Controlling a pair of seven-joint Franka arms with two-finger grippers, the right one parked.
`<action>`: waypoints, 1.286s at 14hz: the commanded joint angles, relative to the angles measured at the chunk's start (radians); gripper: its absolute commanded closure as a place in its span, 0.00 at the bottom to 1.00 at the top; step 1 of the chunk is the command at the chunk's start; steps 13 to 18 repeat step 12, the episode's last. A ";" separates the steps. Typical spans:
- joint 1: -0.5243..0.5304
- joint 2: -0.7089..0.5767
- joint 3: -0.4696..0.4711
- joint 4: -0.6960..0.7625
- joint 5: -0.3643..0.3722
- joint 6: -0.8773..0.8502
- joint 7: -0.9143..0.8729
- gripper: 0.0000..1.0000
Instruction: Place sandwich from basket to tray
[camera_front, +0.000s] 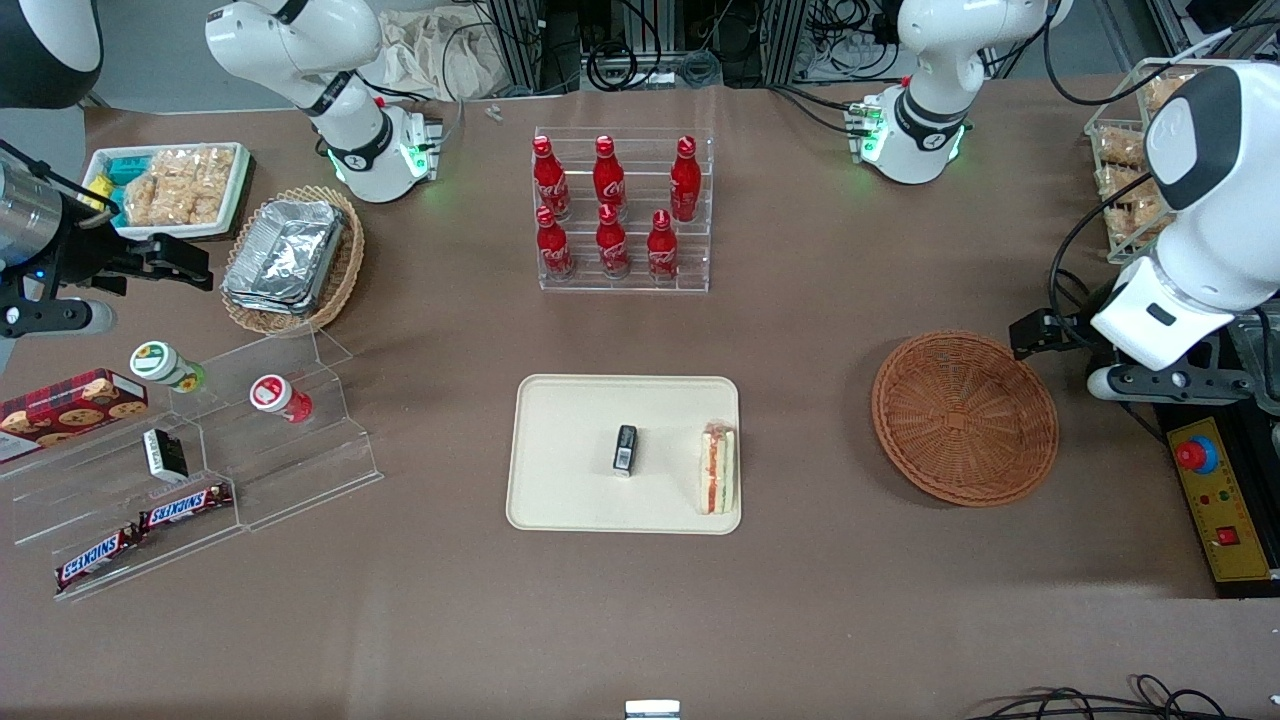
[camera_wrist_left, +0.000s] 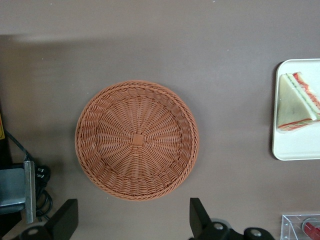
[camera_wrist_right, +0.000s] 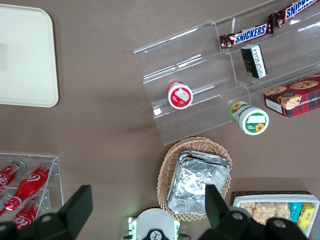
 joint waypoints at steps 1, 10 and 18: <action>-0.003 -0.020 -0.009 0.008 -0.063 -0.017 -0.024 0.00; -0.296 0.022 0.278 0.086 -0.047 -0.072 -0.022 0.00; -0.296 0.074 0.278 0.171 -0.019 -0.162 -0.009 0.00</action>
